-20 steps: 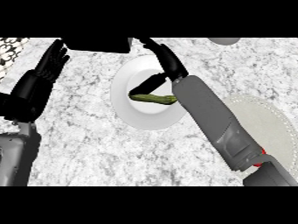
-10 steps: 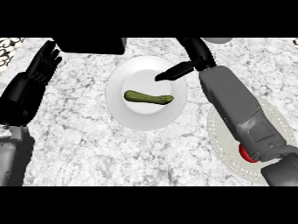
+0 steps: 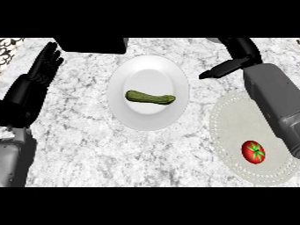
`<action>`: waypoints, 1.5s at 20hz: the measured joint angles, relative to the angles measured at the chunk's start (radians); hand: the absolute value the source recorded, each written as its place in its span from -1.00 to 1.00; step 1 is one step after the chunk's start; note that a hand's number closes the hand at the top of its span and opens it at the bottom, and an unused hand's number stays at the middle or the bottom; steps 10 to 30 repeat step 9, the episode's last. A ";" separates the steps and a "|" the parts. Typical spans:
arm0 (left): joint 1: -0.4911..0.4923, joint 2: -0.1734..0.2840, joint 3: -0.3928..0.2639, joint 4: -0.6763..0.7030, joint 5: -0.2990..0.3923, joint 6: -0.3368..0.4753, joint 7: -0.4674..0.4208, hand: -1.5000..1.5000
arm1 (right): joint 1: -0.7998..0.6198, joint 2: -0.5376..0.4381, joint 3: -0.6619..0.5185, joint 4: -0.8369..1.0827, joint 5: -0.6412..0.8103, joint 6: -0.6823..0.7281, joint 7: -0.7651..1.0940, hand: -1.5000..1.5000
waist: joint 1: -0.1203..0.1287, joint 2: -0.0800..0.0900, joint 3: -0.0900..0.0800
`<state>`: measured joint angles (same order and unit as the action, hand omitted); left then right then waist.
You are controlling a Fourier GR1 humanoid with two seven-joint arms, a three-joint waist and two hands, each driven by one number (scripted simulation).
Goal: Pick the squash from the placemat and place it in the plate
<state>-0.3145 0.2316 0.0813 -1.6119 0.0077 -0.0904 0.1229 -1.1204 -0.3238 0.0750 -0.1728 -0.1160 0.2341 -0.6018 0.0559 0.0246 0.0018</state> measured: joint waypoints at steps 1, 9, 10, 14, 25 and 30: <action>0.001 0.001 0.003 0.004 0.002 -0.002 -0.006 0.00 | 0.006 -0.022 -0.001 0.008 0.004 0.020 -0.014 -1.00 | 0.001 0.001 0.000; -0.007 0.011 0.009 -0.007 0.021 -0.027 0.006 0.00 | 0.036 -0.111 0.004 0.052 0.040 0.086 -0.118 -1.00 | 0.014 0.005 0.001; -0.007 0.011 0.009 -0.007 0.021 -0.027 0.006 0.00 | 0.036 -0.111 0.004 0.052 0.040 0.086 -0.118 -1.00 | 0.014 0.005 0.001; -0.007 0.011 0.009 -0.007 0.021 -0.027 0.006 0.00 | 0.036 -0.111 0.004 0.052 0.040 0.086 -0.118 -1.00 | 0.014 0.005 0.001; -0.007 0.011 0.009 -0.007 0.021 -0.027 0.006 0.00 | 0.036 -0.111 0.004 0.052 0.040 0.086 -0.118 -1.00 | 0.014 0.005 0.001; -0.007 0.011 0.009 -0.007 0.021 -0.027 0.006 0.00 | 0.036 -0.111 0.004 0.052 0.040 0.086 -0.118 -1.00 | 0.014 0.005 0.001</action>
